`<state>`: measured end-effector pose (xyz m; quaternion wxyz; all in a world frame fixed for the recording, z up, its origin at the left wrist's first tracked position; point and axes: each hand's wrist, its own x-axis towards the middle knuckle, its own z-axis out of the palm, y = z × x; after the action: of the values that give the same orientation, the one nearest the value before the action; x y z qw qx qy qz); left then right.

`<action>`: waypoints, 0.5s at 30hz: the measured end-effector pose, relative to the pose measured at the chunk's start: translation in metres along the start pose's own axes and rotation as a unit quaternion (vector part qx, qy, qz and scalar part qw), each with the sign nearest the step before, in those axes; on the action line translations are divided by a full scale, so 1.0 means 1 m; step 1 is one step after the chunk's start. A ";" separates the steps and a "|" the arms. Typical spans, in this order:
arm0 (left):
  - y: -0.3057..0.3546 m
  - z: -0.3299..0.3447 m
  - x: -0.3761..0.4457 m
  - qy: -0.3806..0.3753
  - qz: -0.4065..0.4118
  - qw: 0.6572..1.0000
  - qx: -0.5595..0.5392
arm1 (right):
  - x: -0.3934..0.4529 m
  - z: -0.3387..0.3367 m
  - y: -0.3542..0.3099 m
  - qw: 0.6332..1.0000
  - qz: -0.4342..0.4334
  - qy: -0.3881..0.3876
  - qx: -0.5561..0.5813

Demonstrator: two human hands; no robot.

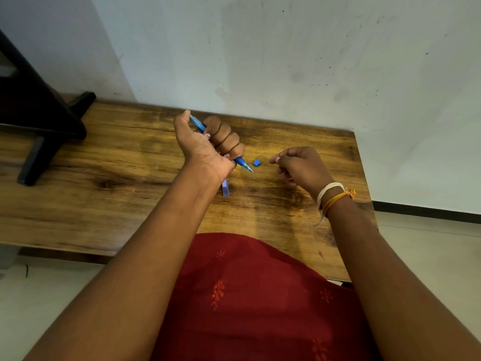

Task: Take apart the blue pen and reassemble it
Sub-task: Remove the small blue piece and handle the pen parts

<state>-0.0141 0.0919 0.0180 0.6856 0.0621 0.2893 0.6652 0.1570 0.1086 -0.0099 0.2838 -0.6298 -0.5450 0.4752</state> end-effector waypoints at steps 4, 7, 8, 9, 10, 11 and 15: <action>-0.001 0.000 -0.001 -0.003 0.000 1.000 -0.010 | 0.000 -0.001 0.000 1.000 -0.001 -0.007 -0.003; -0.001 -0.001 -0.001 0.001 0.003 1.000 -0.014 | -0.002 -0.001 -0.002 0.999 0.025 -0.026 0.021; 0.000 -0.001 -0.001 0.002 0.006 1.000 -0.014 | -0.002 -0.002 -0.002 0.996 0.057 -0.054 0.049; 0.001 -0.002 0.000 0.003 0.008 1.000 -0.015 | -0.003 -0.004 -0.003 0.986 0.102 -0.102 0.089; 0.001 -0.002 0.000 0.003 0.010 1.000 -0.016 | -0.003 -0.006 -0.004 0.966 0.150 -0.163 0.135; 0.002 -0.003 0.000 0.002 0.012 1.000 -0.018 | -0.004 -0.009 -0.005 0.939 0.190 -0.223 0.178; 0.001 -0.004 0.001 -0.007 0.011 1.000 -0.025 | -0.003 -0.010 -0.006 0.872 0.223 -0.350 0.260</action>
<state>-0.0170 0.0919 0.0147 0.6818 0.0526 0.2667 0.6791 0.1634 0.1091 0.0004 0.1145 -0.4302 -0.3103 0.8399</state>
